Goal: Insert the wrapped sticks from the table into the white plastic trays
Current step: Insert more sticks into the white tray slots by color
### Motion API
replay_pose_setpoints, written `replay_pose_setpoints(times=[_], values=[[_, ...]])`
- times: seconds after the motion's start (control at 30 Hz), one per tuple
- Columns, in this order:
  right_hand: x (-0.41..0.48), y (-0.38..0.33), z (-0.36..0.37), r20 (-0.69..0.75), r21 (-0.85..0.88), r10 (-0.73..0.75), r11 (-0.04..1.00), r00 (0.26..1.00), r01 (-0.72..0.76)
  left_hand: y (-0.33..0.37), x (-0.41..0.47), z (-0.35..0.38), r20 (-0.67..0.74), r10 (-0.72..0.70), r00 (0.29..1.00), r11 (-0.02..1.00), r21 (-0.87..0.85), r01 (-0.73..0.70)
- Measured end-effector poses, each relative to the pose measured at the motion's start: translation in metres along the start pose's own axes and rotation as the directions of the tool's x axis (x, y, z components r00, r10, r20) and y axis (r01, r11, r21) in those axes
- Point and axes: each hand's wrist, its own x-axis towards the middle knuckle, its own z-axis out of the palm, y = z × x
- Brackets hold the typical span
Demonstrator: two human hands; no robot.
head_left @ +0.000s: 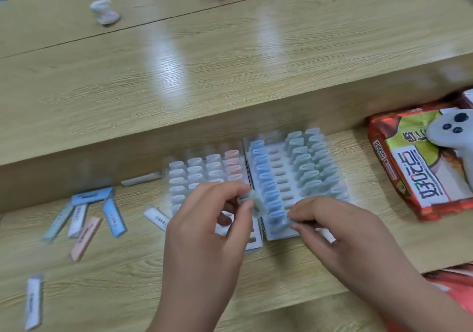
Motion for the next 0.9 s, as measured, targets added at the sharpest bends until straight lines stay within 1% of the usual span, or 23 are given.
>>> replay_pose_setpoints(times=[0.13, 0.2, 0.27, 0.37, 0.4, 0.47, 0.5, 0.57, 0.6, 0.67, 0.7, 0.73, 0.8, 0.83, 0.9], values=[[-0.001, 0.003, 0.005, 0.084, -0.128, -0.100, 0.986, 0.991, 0.110, 0.001, -0.001, 0.000, -0.010, 0.003, 1.000, 1.000, -0.018, -0.003], [-0.004, 0.003, 0.008, 0.099, -0.174, -0.123, 0.975, 0.987, 0.139, 0.001, -0.001, 0.000, -0.019, 0.021, 1.000, 0.999, -0.028, -0.021], [-0.007, 0.001, 0.007, 0.040, -0.135, -0.101, 0.985, 0.994, 0.106, 0.003, 0.000, -0.002, -0.021, 0.048, 0.999, 0.998, -0.033, -0.049], [-0.002, -0.008, -0.003, -0.175, 0.023, -0.003, 1.000, 0.985, 0.007, 0.008, 0.006, -0.001, -0.003, 0.098, 0.995, 0.995, -0.027, -0.098], [0.002, -0.010, -0.008, -0.214, 0.090, 0.042, 0.996, 0.976, -0.023, 0.011, 0.009, 0.002, 0.009, 0.119, 0.993, 0.992, -0.031, -0.119], [0.012, -0.014, -0.019, -0.212, 0.191, 0.076, 0.981, 0.974, -0.035, 0.015, 0.014, 0.011, 0.050, 0.174, 0.984, 0.984, -0.047, -0.172], [0.017, -0.015, -0.024, -0.198, 0.192, 0.055, 0.981, 0.979, -0.016, 0.018, 0.016, 0.017, 0.072, 0.202, 0.977, 0.979, -0.052, -0.199], [0.025, -0.011, -0.032, -0.185, 0.126, -0.001, 0.992, 0.983, 0.025, 0.022, 0.019, 0.029, 0.091, 0.235, 0.968, 0.971, -0.069, -0.230], [0.027, -0.008, -0.036, -0.188, 0.102, -0.018, 0.994, 0.982, 0.037, 0.023, 0.020, 0.035, 0.088, 0.220, 0.972, 0.973, -0.097, -0.211], [0.028, 0.001, -0.039, -0.197, 0.077, -0.031, 0.996, 0.980, 0.047, 0.024, 0.022, 0.043, 0.101, 0.127, 0.987, 0.978, -0.180, -0.107], [0.026, 0.006, -0.040, -0.202, 0.069, -0.024, 0.997, 0.979, 0.039, 0.022, 0.022, 0.046, 0.122, 0.088, 0.989, 0.981, -0.181, -0.065], [0.024, 0.012, -0.040, -0.210, 0.063, -0.015, 0.998, 0.977, 0.029, 0.018, 0.021, 0.047, 0.142, 0.079, 0.987, 0.988, -0.140, -0.059], [0.018, 0.023, -0.038, -0.224, 0.067, 0.013, 0.998, 0.975, 0.002, 0.007, 0.018, 0.047, 0.171, 0.124, 0.977, 0.986, 0.085, -0.140], [0.016, 0.027, -0.037, -0.226, 0.062, 0.029, 0.998, 0.974, -0.015, 0.002, 0.015, 0.047, 0.190, 0.148, 0.971, 0.963, 0.196, -0.186], [0.012, 0.034, -0.033, -0.229, 0.029, 0.053, 0.998, 0.972, -0.047, -0.008, 0.009, 0.049, 0.237, 0.162, 0.958, 0.908, 0.344, -0.239]])
